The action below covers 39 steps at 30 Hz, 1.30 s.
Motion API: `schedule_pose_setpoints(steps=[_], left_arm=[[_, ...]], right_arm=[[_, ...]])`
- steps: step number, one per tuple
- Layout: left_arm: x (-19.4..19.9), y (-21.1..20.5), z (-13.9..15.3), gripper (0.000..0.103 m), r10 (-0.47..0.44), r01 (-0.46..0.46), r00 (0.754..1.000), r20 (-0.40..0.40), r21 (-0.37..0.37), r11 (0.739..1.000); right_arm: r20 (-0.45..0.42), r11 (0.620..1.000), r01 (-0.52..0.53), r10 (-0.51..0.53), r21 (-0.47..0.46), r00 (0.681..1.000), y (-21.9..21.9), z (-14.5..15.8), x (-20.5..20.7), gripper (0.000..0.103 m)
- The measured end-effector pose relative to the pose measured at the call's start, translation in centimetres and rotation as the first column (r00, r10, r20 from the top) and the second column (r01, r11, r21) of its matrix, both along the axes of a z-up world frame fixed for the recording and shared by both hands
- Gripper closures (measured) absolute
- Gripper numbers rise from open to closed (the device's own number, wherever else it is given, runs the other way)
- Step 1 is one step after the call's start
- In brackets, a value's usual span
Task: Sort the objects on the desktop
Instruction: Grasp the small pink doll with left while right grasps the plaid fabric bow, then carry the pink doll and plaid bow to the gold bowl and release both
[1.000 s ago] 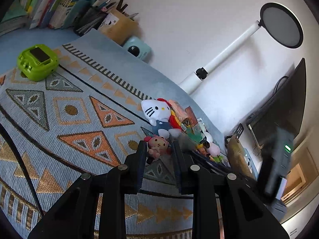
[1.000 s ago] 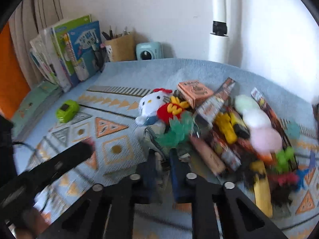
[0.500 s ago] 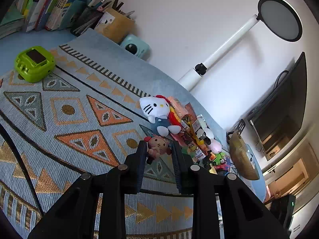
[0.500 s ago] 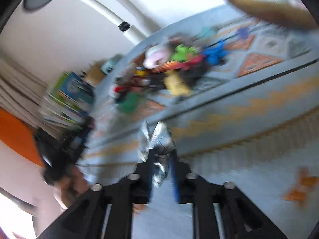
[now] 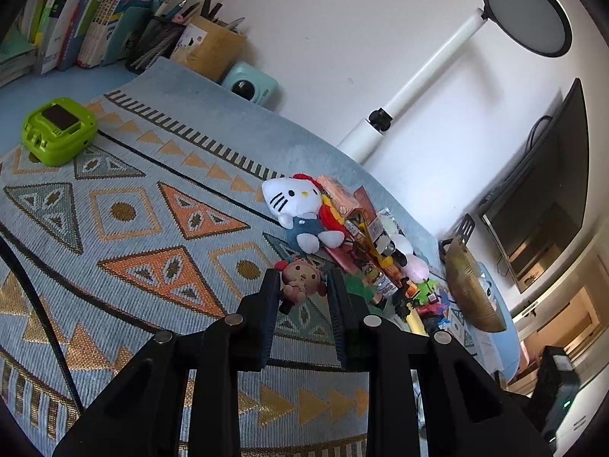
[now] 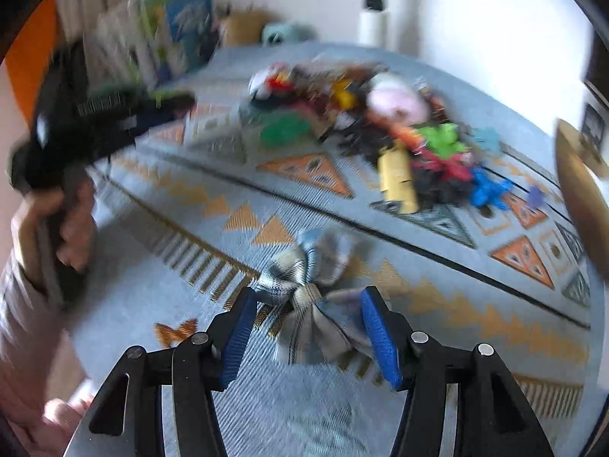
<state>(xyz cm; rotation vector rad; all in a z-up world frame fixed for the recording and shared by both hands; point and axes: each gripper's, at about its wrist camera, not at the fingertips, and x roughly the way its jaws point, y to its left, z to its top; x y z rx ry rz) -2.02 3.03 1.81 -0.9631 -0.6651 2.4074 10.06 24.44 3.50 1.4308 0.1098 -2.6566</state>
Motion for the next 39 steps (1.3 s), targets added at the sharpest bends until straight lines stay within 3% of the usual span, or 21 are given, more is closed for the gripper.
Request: schedule_pose_setpoints(steps=[2, 4, 5, 9, 14, 17, 23, 25, 28, 30, 33, 34, 36, 39], left_arm=[[0.1, 0.1, 0.0, 0.081, 0.0, 0.0, 1.0, -0.003, -0.007, 1.0], [0.1, 0.2, 0.1, 0.081, -0.001, 0.001, 1.0, -0.006, -0.015, 1.0], [0.1, 0.3, 0.1, 0.081, -0.002, 0.002, 1.0, -0.01, -0.023, 1.0], [0.4, 0.7, 0.4, 0.081, -0.004, 0.003, 1.0, -0.029, -0.046, 0.999], [0.8, 1.1, 0.7, 0.081, -0.021, 0.018, 0.999, -0.048, -0.058, 0.998], [1.4, 2.3, 1.1, 0.081, -0.048, 0.04, 0.997, -0.064, -0.109, 0.993], [4.0, 6.6, 4.0, 0.081, -0.169, 0.153, 0.98, -0.105, -0.141, 0.978], [4.5, 8.5, 6.0, 0.081, -0.224, 0.204, 0.964, -0.144, -0.14, 0.969], [4.8, 12.1, 9.4, 0.081, -0.304, 0.285, 0.931, -0.202, -0.121, 0.951], [4.2, 16.0, 12.1, 0.081, -0.379, 0.365, 0.895, -0.234, -0.105, 0.925], [2.9, 21.7, 14.3, 0.081, -0.471, 0.465, 0.846, -0.249, -0.084, 0.881], [2.4, 24.0, 14.7, 0.081, -0.499, 0.496, 0.831, -0.247, -0.079, 0.865], [1.4, 27.8, 14.9, 0.081, -0.536, 0.532, 0.81, -0.239, -0.085, 0.842], [-0.2, 33.4, 13.8, 0.081, -0.587, 0.587, 0.785, -0.196, -0.064, 0.807]], right_arm=[[-0.035, 0.999, -0.02, 0.021, 0.044, 0.999, -0.7, -0.1, 0.3, 0.048], [-0.039, 1.0, 0.01, -0.01, -0.006, 0.999, -0.3, -0.2, 0.5, 0.053], [-0.058, 1.0, 0.03, -0.031, -0.003, 0.998, 0.0, -0.2, 0.8, 0.061], [-0.095, 0.996, 0.094, -0.095, -0.015, 0.991, 0.6, -0.2, 1.8, 0.08], [-0.112, 0.98, 0.158, -0.171, -0.118, 0.979, 1.7, 0.4, 4.0, 0.083], [-0.136, 0.97, 0.197, -0.217, -0.146, 0.967, 2.8, 1.3, 6.2, 0.083], [-0.219, 0.932, 0.332, -0.358, -0.144, 0.908, 7.9, 5.2, 10.5, 0.083], [-0.293, 0.906, 0.397, -0.422, -0.145, 0.858, 10.4, 7.9, 12.1, 0.083], [-0.409, 0.858, 0.483, -0.509, -0.173, 0.758, 13.4, 11.7, 14.3, 0.083], [-0.497, 0.806, 0.555, -0.575, -0.206, 0.65, 15.7, 14.5, 15.6, 0.083], [-0.558, 0.726, 0.62, -0.659, -0.297, 0.504, 19.2, 17.0, 16.5, 0.083], [-0.554, 0.703, 0.63, -0.684, -0.33, 0.474, 20.3, 17.3, 16.3, 0.083], [-0.526, 0.658, 0.639, -0.735, -0.399, 0.428, 22.9, 17.4, 15.7, 0.083], [-0.471, 0.618, 0.661, -0.775, -0.425, 0.421, 26.1, 16.8, 13.6, 0.083]])
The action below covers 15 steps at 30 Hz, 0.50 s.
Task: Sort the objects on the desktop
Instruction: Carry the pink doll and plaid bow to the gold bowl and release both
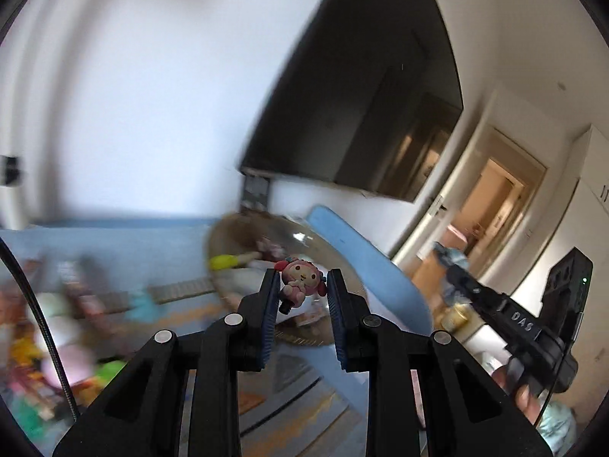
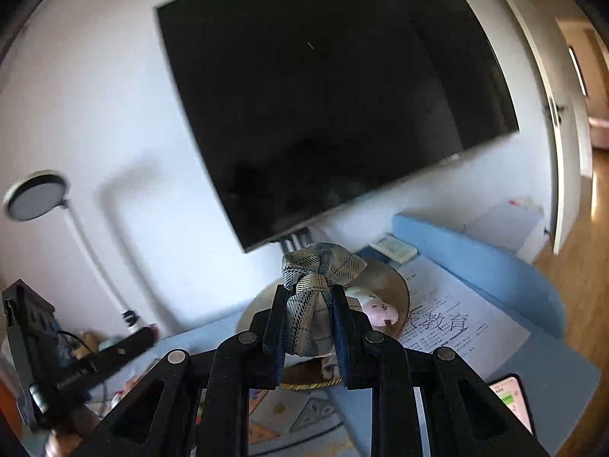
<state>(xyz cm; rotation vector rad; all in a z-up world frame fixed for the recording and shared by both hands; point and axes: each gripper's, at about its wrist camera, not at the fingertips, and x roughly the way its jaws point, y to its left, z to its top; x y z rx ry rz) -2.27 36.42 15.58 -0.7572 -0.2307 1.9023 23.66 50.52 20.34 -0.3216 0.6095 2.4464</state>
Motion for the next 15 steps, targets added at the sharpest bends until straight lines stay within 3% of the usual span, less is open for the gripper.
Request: schedule_pose_setpoints(steps=[3, 6, 7, 8, 9, 10, 11, 15], left_arm=[[-1.0, 3.8, -1.4, 0.081, -0.041, 0.041, 0.999, 0.033, 0.009, 0.999], [-2.1, 6.3, -2.7, 0.079, -0.024, 0.024, 0.998, 0.063, 0.006, 1.0], [-2.7, 7.2, -3.1, 0.069, -0.02, 0.02, 0.996, 0.091, 0.004, 1.0], [-3.1, 7.7, -3.5, 0.067, -0.017, 0.017, 0.993, 0.113, 0.0, 1.0], [-3.7, 8.5, -3.9, 0.066, -0.016, 0.018, 0.99, 0.142, -0.01, 1.0], [-4.1, 9.0, -4.4, 0.066, -0.024, 0.028, 0.985, 0.171, -0.024, 0.999], [-4.4, 9.6, -4.9, 0.066, -0.043, 0.052, 0.978, 0.206, -0.035, 0.998], [-4.1, 9.3, -5.7, 0.066, -0.065, 0.078, 0.969, 0.238, -0.046, 0.996]], right_arm=[[0.04, 0.998, 0.006, -0.003, -0.067, 0.999, 2.8, -1.1, -2.3, 0.083], [0.064, 0.993, 0.03, -0.023, -0.115, 0.998, 5.1, -2.3, -3.9, 0.081], [0.067, 0.991, 0.032, -0.024, -0.129, 0.997, 5.7, -2.7, -4.1, 0.077], [0.066, 0.987, 0.023, -0.013, -0.156, 0.998, 6.7, -3.3, -4.6, 0.076], [0.066, 0.984, 0.015, -0.003, -0.18, 0.998, 7.1, -3.9, -5.1, 0.072], [0.068, 0.979, 0.007, 0.007, -0.206, 0.998, 7.6, -4.3, -5.4, 0.06], [0.063, 0.971, -0.001, 0.017, -0.24, 0.998, 8.2, -4.9, -5.5, 0.055], [0.032, 0.969, 0.001, 0.007, -0.247, 0.999, 7.7, -5.2, -4.7, 0.052]])
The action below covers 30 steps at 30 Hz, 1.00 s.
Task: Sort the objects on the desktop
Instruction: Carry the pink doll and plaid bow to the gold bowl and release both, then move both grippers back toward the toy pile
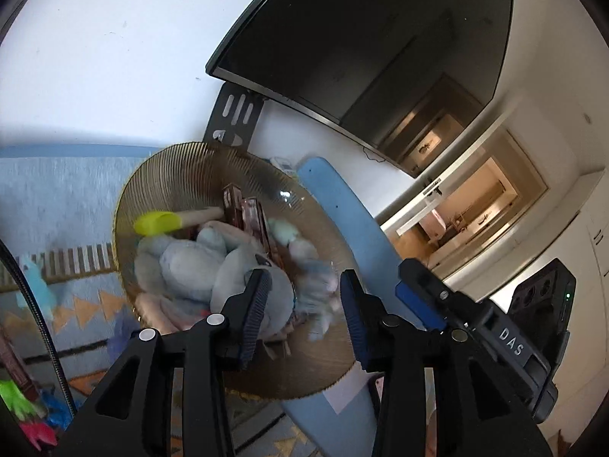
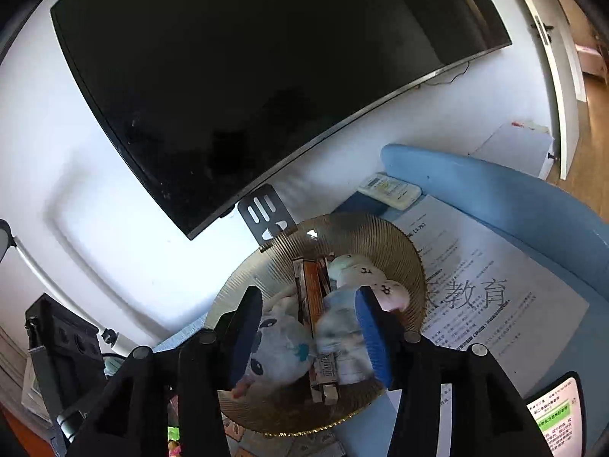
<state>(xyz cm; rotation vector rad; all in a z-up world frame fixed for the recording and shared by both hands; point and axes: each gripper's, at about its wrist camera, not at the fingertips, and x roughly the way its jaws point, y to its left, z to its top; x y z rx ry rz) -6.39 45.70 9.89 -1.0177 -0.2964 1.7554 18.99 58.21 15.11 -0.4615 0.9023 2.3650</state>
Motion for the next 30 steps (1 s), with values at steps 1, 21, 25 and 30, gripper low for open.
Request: schedule_pose_setpoints(steps=[1, 21, 25, 30], left_arm=[[0.3, -0.3, 0.1, 0.066, 0.002, -0.002, 1.0, -0.012, -0.001, 1.0], [1.0, -32.4, -2.0, 0.065, 0.526, -0.53, 0.848, -0.069, -0.11, 0.841], [-2.1, -38.7, -3.1, 0.06, 0.621, -0.628, 0.777, -0.106, -0.21, 0.749], [-7.3, -41.1, -7.1, 0.058, 0.684, -0.651, 0.717, 0.132, -0.223, 0.725]], right_arm=[[-0.001, 1.0, -0.003, 0.003, 0.001, 1.0, -0.1, 0.1, 0.1, 0.052], [0.147, 0.854, -0.52, 0.515, -0.007, 0.844, -22.0, -8.2, -5.3, 0.034], [0.168, 0.834, -0.55, 0.548, -0.039, 0.819, -22.9, -10.7, -6.8, 0.034], [0.115, 0.834, -0.546, 0.551, -0.075, 0.826, -21.8, -11.1, -6.2, 0.034]])
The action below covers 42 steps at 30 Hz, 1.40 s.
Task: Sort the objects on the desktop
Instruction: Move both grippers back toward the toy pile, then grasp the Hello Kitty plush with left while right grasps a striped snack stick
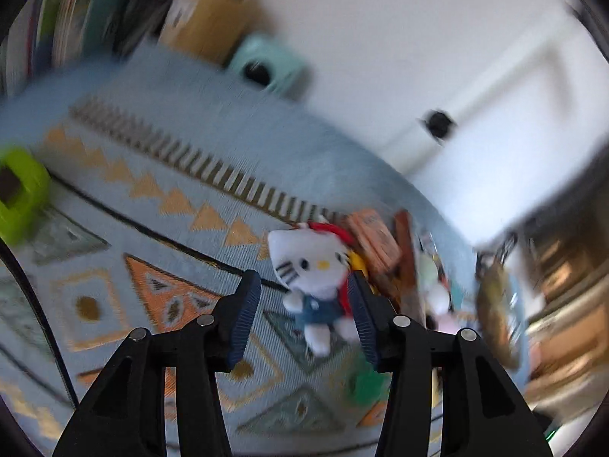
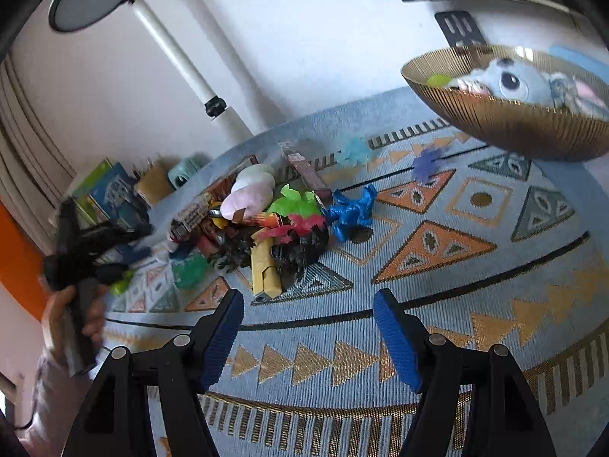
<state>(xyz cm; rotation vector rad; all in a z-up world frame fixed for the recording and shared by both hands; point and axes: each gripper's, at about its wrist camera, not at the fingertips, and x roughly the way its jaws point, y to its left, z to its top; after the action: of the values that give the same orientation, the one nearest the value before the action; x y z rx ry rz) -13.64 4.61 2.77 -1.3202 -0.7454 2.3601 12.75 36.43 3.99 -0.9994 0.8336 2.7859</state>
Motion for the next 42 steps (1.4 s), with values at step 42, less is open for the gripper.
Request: schedule_pose_setpoints(steps=[42], left_arm=[[4.8, -0.5, -1.3, 0.051, -0.035, 0.034, 0.985, -0.169, -0.009, 0.999]], right_arm=[[0.032, 0.997, -0.083, 0.083, 0.001, 0.996, -4.5, 6.9, -10.8, 0.039]])
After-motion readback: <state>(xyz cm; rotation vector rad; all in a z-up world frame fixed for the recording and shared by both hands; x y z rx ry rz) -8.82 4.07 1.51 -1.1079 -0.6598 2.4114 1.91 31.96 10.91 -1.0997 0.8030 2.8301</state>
